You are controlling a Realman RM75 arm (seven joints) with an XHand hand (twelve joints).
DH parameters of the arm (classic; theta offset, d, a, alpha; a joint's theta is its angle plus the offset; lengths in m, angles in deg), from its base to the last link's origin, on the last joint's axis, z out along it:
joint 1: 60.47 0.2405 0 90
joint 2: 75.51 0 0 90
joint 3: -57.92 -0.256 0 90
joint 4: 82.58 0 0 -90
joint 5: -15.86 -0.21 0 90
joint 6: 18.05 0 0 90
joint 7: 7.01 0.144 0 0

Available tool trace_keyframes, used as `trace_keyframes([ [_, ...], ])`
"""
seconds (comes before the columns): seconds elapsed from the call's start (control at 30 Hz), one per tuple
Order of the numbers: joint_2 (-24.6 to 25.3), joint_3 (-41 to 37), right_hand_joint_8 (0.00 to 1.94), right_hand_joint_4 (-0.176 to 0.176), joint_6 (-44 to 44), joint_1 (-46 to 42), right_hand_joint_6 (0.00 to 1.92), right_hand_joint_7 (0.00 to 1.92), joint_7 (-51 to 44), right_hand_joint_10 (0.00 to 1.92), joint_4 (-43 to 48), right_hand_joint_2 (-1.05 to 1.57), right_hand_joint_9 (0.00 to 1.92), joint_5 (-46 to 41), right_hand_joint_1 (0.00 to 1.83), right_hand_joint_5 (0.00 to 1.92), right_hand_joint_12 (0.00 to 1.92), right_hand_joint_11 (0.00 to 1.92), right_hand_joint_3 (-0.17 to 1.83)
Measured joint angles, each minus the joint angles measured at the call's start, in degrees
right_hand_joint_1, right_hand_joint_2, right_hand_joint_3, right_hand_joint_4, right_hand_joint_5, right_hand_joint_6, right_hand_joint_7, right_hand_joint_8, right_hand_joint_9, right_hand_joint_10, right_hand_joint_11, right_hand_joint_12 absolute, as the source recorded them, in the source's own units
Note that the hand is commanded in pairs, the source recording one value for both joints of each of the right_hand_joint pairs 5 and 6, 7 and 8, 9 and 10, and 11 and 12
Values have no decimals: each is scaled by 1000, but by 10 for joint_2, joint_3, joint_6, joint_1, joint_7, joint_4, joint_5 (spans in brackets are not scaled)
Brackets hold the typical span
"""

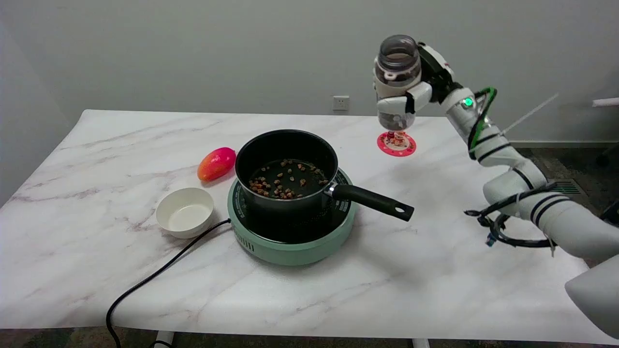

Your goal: Pour the contents of the bottle into the soup pot.

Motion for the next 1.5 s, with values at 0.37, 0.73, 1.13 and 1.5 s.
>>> trace_keyframes([
  [0.37,-12,5,1920,0,-85,50,1920,1920,-62,1460,109,875,1460,143,1591,1920,1224,1224,850],
  [0.73,-25,6,1920,0,-166,64,1920,1920,-125,1476,231,876,1476,326,1571,1920,1239,1239,929],
  [1.13,-40,2,1920,0,-215,46,1920,1920,-178,1495,341,960,1495,476,1530,1920,1233,1233,869],
  [1.5,-50,-2,1920,0,-257,1,1920,1920,-218,1489,438,965,1489,561,1519,1920,1232,1232,859],
])
